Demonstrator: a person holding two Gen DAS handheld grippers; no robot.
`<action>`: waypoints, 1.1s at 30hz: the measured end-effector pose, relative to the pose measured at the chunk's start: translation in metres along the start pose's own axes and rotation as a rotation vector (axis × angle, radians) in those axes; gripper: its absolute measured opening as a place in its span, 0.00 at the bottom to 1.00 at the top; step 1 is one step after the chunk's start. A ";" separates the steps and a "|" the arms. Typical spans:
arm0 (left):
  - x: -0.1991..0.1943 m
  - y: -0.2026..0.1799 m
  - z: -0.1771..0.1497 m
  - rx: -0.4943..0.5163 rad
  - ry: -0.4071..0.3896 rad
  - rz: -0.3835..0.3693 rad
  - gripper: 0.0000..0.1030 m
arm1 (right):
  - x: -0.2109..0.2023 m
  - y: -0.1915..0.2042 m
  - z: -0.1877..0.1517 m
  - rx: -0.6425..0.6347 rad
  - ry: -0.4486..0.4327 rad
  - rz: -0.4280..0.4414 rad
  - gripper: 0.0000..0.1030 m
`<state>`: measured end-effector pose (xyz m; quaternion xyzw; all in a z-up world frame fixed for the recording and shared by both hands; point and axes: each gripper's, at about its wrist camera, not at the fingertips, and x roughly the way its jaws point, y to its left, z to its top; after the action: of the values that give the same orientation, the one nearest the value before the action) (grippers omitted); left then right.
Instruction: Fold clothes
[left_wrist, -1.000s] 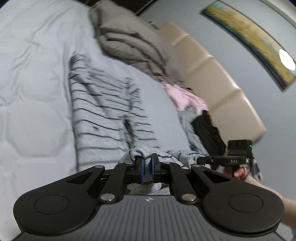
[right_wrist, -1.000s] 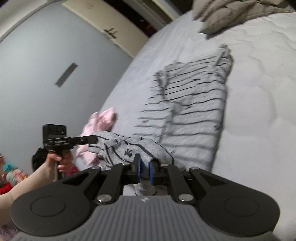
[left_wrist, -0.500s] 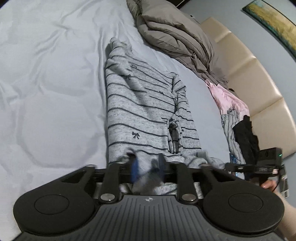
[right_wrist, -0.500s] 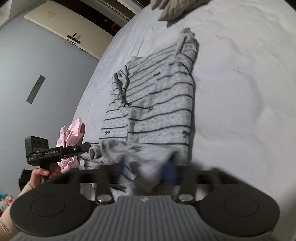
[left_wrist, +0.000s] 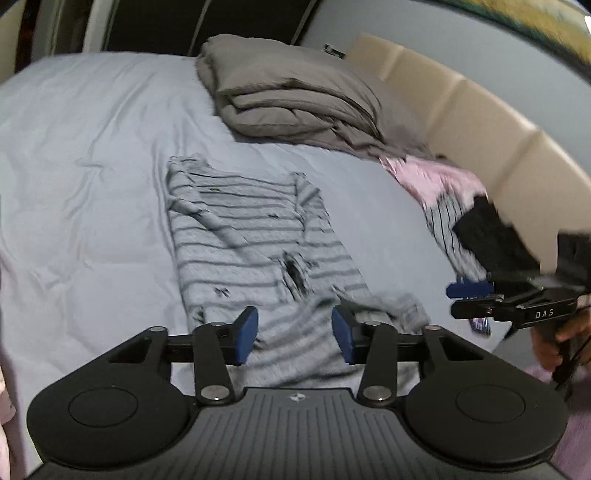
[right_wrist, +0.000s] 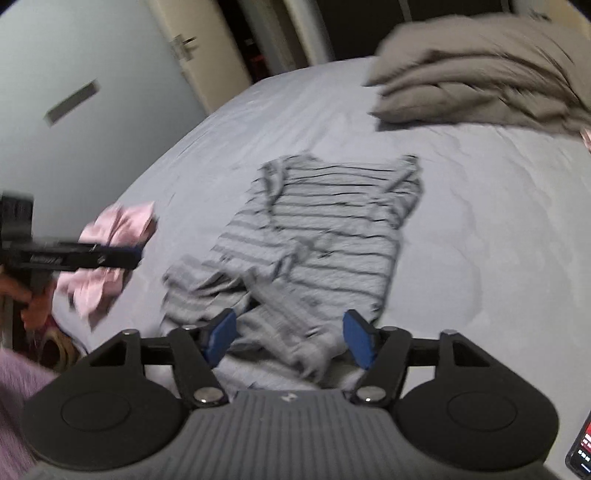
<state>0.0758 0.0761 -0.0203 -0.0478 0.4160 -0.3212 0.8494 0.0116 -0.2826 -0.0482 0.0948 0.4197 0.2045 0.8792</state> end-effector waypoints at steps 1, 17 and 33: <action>0.002 -0.007 -0.006 0.011 0.006 0.003 0.32 | 0.002 0.007 -0.006 -0.015 0.010 -0.006 0.46; 0.079 -0.013 -0.057 0.070 0.176 0.104 0.27 | 0.085 0.018 -0.031 -0.116 0.185 -0.146 0.27; 0.113 0.037 0.010 -0.153 -0.021 0.125 0.27 | 0.139 -0.006 0.051 -0.002 0.059 -0.233 0.34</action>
<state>0.1522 0.0369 -0.1032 -0.0900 0.4326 -0.2343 0.8660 0.1311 -0.2273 -0.1152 0.0382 0.4535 0.1041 0.8843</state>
